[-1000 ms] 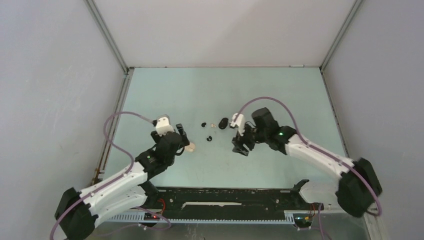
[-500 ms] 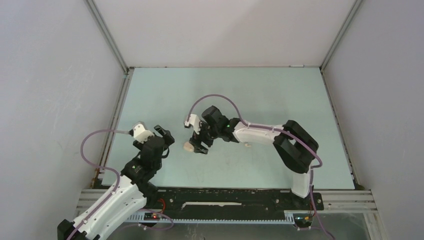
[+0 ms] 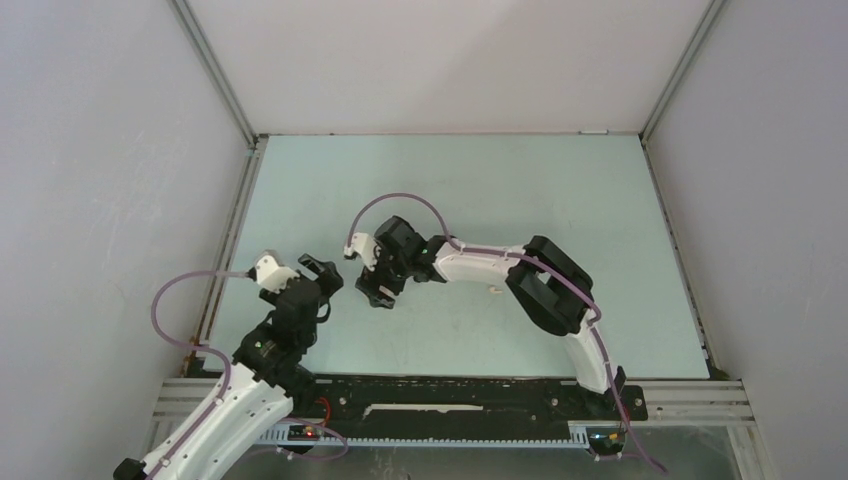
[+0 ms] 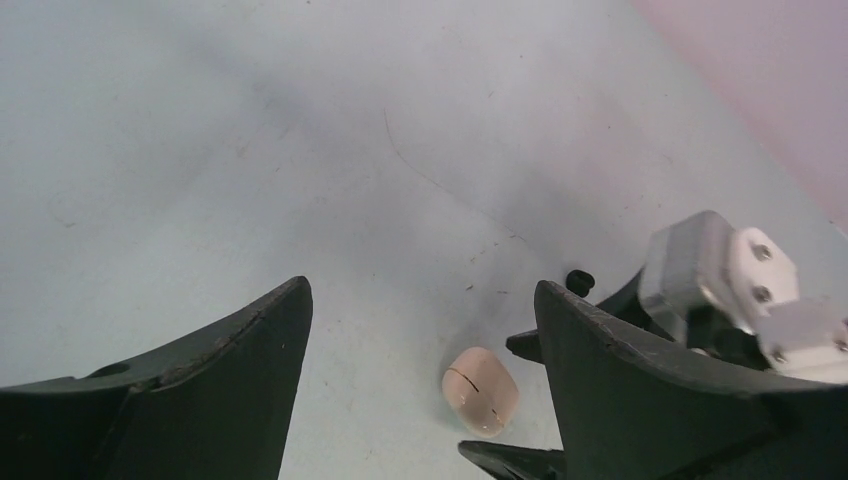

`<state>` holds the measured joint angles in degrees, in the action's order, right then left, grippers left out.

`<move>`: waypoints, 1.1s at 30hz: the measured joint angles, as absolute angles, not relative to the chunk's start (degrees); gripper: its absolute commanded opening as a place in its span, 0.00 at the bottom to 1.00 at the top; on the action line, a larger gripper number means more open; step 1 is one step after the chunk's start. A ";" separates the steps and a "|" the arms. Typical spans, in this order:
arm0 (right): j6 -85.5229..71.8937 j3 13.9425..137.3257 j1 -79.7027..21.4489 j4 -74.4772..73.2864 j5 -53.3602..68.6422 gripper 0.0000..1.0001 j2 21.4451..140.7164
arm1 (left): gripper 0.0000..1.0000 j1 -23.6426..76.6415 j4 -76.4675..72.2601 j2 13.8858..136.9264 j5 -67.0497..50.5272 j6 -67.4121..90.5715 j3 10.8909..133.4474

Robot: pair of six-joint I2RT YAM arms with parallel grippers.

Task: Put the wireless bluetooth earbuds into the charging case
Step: Pick up the charging case from the center of the board.

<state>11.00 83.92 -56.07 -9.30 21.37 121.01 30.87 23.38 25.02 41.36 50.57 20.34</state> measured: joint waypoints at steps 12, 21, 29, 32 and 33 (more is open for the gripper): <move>10.92 91.61 -58.89 -15.62 13.37 0.71 126.65 | 0.86 30.83 24.86 23.27 41.39 50.59 20.34; 11.55 89.36 -58.89 -15.07 11.05 0.49 125.36 | 0.86 30.83 24.84 22.98 41.34 50.57 20.34; 13.32 84.79 -58.48 -17.26 13.93 0.24 121.40 | 0.79 30.79 21.54 22.31 39.97 48.93 17.87; 15.07 78.85 -57.43 -21.78 18.76 0.24 114.34 | 0.73 30.72 16.60 22.96 36.16 45.74 15.29; 15.77 77.28 -56.73 -23.51 20.60 0.25 111.59 | 0.70 30.72 14.13 23.44 34.17 44.40 14.52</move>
